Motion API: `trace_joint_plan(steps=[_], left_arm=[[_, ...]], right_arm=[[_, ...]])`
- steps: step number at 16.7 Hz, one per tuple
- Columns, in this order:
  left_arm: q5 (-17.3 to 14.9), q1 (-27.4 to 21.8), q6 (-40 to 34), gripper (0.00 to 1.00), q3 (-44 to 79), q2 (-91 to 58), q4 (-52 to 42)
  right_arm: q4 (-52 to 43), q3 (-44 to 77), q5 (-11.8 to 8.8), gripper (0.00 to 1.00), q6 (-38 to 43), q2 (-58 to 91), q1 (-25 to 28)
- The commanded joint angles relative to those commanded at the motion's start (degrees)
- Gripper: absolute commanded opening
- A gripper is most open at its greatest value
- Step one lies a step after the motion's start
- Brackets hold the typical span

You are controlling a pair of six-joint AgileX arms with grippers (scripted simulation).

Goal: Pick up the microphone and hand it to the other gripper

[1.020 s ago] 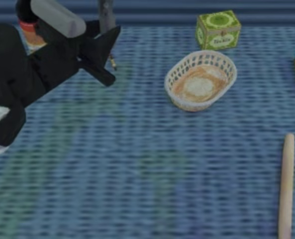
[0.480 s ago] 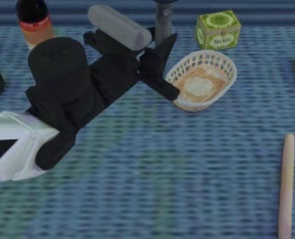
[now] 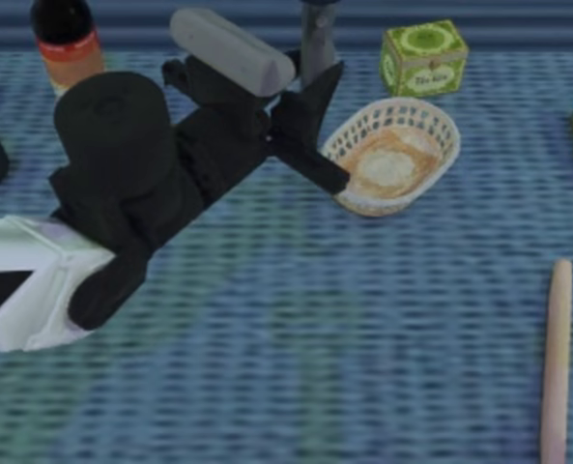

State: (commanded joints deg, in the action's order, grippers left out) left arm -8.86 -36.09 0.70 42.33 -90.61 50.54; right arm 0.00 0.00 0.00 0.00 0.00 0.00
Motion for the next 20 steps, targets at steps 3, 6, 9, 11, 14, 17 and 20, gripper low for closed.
trace_joint_plan(steps=[3,6,9,11,14,17,20], left_arm=[[0.0,0.0,0.0,0.00,0.0,0.0,0.0],[0.0,0.0,0.0,0.00,0.0,0.0,0.0],[0.0,0.0,0.0,0.00,0.0,0.0,0.0],[0.0,0.0,0.0,0.00,0.0,0.0,0.0],[0.0,0.0,0.0,0.00,0.0,0.0,0.0],[0.0,0.0,0.0,0.00,0.0,0.0,0.0],[0.0,0.0,0.0,0.00,0.0,0.0,0.0]], right_arm=[[0.4,0.5,-0.5,1.00,0.0,0.7,0.3],[3.5,3.8,-4.0,1.00,0.1,6.2,2.4],[9.0,9.8,-9.6,1.00,0.5,17.3,5.6],[13.6,14.8,-14.0,1.00,0.8,26.9,8.2],[21.2,22.9,-20.9,1.00,1.3,42.3,12.2],[28.5,30.7,-27.4,1.00,1.7,56.8,16.0],[34.1,36.7,-32.8,1.00,1.9,68.0,19.1]])
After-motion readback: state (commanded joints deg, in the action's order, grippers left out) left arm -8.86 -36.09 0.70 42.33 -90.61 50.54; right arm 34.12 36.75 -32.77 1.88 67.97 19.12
